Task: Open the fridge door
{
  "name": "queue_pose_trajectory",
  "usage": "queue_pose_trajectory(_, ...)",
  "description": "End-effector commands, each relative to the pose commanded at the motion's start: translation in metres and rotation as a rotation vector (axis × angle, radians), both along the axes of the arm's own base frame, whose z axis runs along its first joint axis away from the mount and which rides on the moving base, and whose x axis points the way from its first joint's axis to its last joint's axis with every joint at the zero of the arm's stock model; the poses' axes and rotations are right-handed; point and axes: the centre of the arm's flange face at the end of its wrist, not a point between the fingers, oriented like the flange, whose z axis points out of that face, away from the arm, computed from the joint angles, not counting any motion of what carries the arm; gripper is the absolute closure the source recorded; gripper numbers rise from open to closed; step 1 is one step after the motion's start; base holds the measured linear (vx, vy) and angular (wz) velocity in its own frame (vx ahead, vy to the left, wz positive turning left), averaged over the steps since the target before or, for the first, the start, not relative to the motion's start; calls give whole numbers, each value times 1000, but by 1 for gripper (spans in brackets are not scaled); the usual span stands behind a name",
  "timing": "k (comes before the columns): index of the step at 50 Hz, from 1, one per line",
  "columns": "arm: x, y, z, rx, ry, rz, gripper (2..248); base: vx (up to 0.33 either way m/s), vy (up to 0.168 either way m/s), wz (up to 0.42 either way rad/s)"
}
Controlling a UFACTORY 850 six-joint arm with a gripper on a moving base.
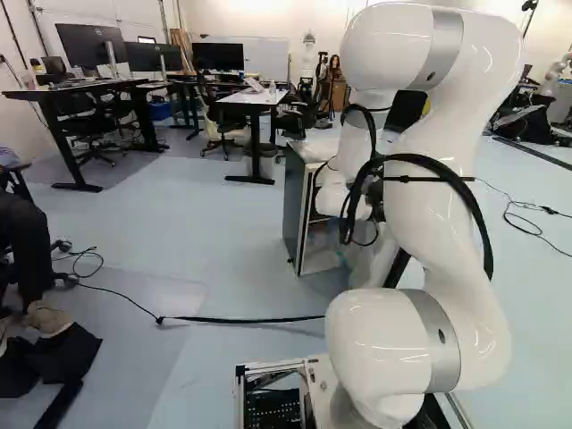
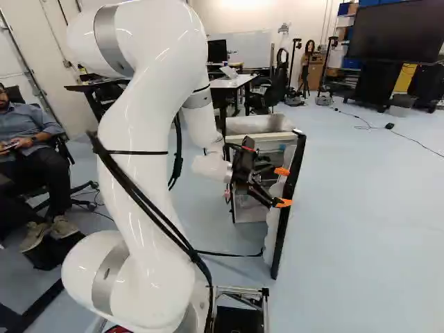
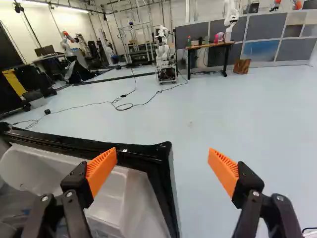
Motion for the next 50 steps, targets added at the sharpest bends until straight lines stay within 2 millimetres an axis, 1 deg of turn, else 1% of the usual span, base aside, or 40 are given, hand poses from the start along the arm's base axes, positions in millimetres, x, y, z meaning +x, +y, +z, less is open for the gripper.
queue_pose_trajectory(31,17,-2,0,-3,-20,1,3,0,0,0)
queue_pose_trajectory(38,20,-10,0,-4,-28,-16,3,0,0,0)
queue_pose_trajectory(50,27,-33,0,-8,-46,-65,3,0,0,0)
